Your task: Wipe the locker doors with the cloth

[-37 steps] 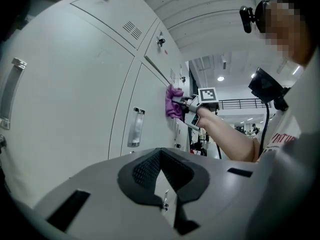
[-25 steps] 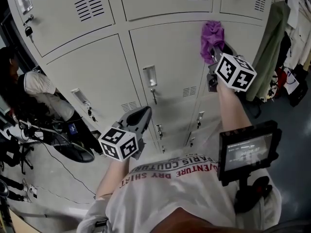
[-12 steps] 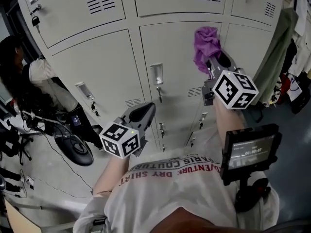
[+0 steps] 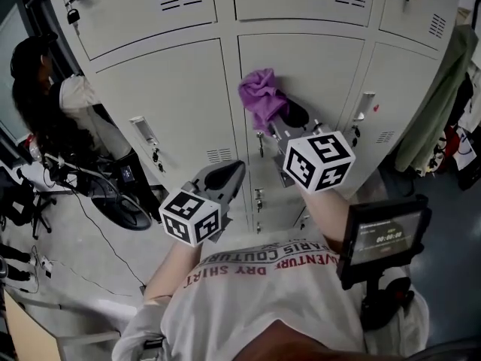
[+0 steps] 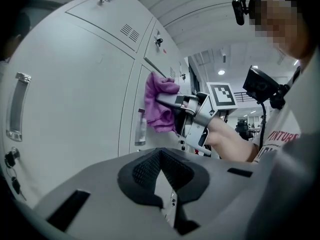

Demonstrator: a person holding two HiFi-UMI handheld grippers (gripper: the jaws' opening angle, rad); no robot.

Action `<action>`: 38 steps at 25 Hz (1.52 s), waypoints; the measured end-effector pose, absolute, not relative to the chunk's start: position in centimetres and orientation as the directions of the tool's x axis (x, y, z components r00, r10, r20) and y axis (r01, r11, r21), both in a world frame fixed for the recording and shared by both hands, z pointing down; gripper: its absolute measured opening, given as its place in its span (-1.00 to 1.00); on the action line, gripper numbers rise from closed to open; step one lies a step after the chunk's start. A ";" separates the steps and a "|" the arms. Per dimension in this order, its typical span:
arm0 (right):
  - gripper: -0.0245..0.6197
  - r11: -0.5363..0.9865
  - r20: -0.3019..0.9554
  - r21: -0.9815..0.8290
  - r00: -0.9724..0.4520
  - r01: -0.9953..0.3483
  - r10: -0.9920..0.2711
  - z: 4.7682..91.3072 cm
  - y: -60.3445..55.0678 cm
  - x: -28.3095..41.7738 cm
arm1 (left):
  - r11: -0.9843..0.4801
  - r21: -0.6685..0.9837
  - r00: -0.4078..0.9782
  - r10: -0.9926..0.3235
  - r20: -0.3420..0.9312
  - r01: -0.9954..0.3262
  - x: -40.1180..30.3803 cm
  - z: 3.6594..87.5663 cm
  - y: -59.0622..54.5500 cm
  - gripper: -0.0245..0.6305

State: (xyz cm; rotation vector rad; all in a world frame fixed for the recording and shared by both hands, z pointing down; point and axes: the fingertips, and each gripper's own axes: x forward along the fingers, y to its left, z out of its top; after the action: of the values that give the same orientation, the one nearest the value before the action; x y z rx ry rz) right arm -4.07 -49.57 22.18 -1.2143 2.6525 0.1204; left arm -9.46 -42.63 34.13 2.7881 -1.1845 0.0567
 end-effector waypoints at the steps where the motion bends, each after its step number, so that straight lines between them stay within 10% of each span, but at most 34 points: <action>1: -0.74 0.661 -0.223 -0.012 -0.643 -0.750 -0.733 22.7 -49.7 -4.9 | -0.686 0.085 0.691 -0.719 0.076 -0.723 -9.6 34.0 -42.6 -0.92; 38: -0.74 0.542 -0.207 -0.060 -0.521 -0.838 -0.828 24.2 -53.7 0.3 | -0.694 0.104 0.700 -0.713 0.040 -0.713 -8.9 33.4 -43.0 -0.92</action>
State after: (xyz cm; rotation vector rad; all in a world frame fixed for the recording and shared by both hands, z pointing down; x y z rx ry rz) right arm 0.35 -53.72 24.18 -1.4078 2.5678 0.0694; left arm -8.86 -43.00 33.37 2.7925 -1.1758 -0.0056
